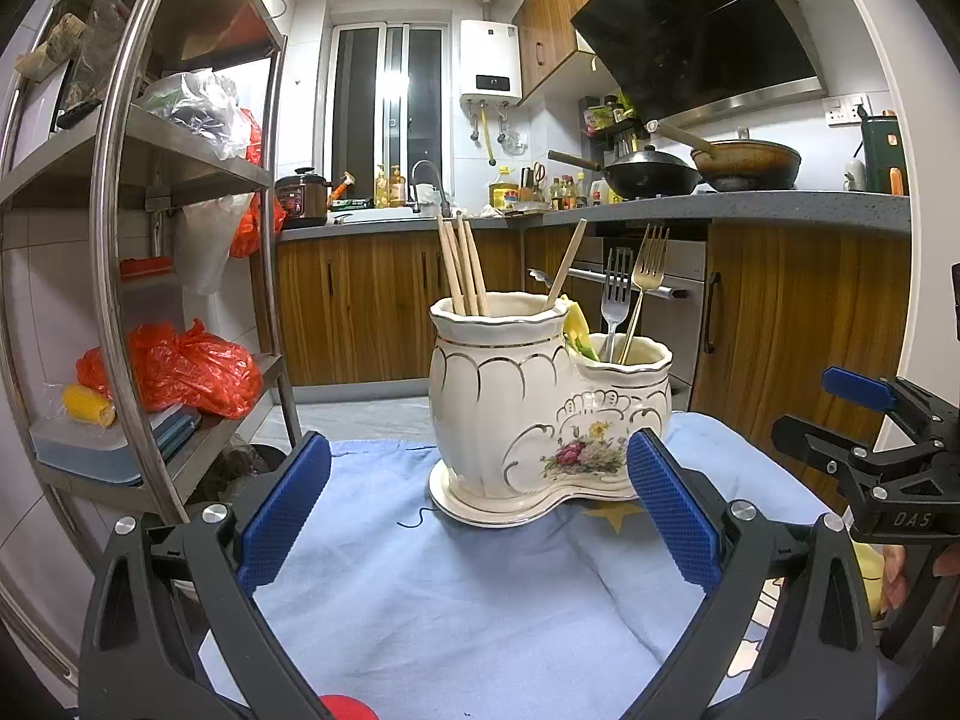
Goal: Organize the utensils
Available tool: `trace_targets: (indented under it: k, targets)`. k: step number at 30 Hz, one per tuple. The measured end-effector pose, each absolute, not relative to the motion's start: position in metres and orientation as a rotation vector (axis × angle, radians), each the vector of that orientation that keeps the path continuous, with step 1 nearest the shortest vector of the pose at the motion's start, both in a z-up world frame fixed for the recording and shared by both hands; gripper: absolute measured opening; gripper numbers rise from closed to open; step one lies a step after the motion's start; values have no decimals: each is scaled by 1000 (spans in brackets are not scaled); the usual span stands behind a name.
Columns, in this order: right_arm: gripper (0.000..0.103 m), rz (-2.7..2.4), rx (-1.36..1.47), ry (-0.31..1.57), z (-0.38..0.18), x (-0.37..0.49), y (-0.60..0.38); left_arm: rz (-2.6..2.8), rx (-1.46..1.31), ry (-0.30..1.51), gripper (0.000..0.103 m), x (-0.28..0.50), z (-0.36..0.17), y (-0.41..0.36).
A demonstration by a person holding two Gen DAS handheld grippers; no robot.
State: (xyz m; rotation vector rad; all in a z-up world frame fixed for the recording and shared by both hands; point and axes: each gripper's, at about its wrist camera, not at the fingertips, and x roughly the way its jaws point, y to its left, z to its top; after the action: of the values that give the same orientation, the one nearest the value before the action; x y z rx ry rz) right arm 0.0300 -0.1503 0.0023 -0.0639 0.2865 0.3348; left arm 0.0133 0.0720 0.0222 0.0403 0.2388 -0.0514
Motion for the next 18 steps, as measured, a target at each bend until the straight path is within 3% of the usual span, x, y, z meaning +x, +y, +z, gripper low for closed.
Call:
trace_targets:
  k: [18]
  targets:
    - [98, 335, -65, 287, 3, 30, -150, -31, 32, 251, 97, 16, 21, 73]
